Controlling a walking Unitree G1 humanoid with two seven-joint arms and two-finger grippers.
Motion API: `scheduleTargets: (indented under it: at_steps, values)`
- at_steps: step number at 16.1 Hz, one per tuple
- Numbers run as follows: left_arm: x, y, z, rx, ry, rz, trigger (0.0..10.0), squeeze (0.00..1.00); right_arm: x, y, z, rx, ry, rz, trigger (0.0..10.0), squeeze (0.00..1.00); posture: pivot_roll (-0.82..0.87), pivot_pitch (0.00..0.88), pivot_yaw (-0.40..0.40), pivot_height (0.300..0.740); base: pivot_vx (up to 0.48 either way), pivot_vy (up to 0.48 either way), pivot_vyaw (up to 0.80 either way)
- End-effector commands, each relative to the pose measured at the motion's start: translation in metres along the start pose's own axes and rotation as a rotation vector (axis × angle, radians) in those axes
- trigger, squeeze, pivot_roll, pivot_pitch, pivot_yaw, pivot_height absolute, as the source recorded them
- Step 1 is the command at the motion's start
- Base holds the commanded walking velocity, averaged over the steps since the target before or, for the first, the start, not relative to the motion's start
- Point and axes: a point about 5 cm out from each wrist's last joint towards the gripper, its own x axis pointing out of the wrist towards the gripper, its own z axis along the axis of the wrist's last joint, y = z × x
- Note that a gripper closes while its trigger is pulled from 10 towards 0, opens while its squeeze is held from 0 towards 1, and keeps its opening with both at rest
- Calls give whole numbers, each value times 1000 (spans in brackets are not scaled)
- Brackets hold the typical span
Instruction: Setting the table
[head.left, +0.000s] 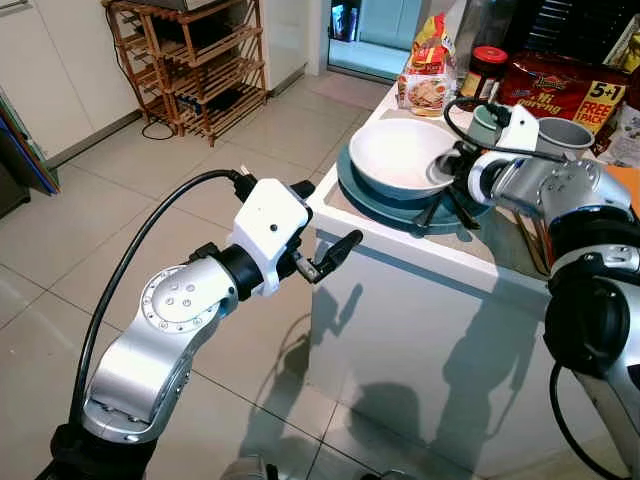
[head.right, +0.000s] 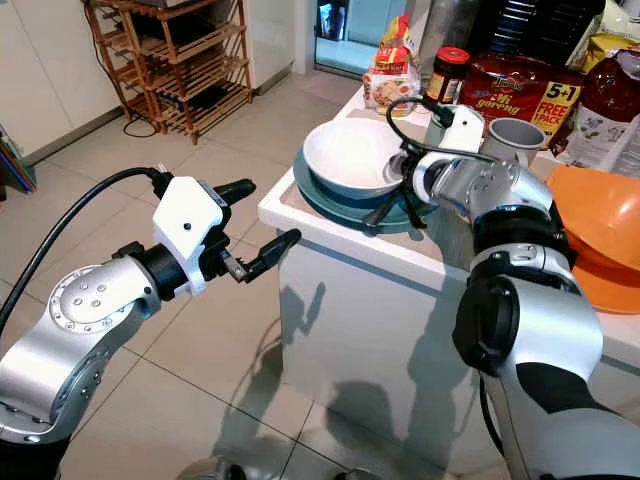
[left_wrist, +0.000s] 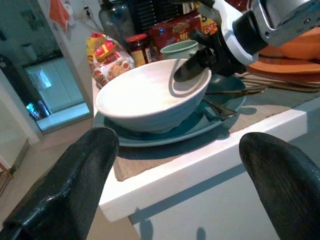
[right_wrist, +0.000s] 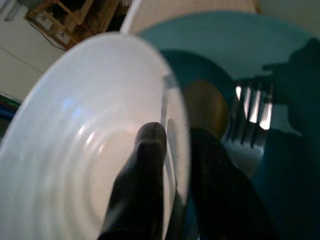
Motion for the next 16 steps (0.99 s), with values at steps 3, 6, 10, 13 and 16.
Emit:
scheduleTargets:
  at_steps: [3,6,10,13,16]
  values:
    - [3,6,2,11,-5,51,10000,0,-6,7,18,-4,-64,31,0,0,117,0,-57,740,0,0,0]
    - [4,18,1,10,2,132,10000,0,-10,13,26,12,-81,64,0,0,115,0,-54,740,0,0,0]
    - [5,37,7,-6,-38,309,10000,0,-35,31,64,10,-319,151,0,0,109,0,-48,740,0,0,0]
    - [5,42,10,-83,-83,385,10000,0,-76,33,71,-47,-681,94,10000,0,87,0,-24,740,0,0,0]
    - [9,39,20,-104,-163,394,10000,0,-116,45,45,-5,-828,310,10000,0,77,11,-3,740,0,0,0]
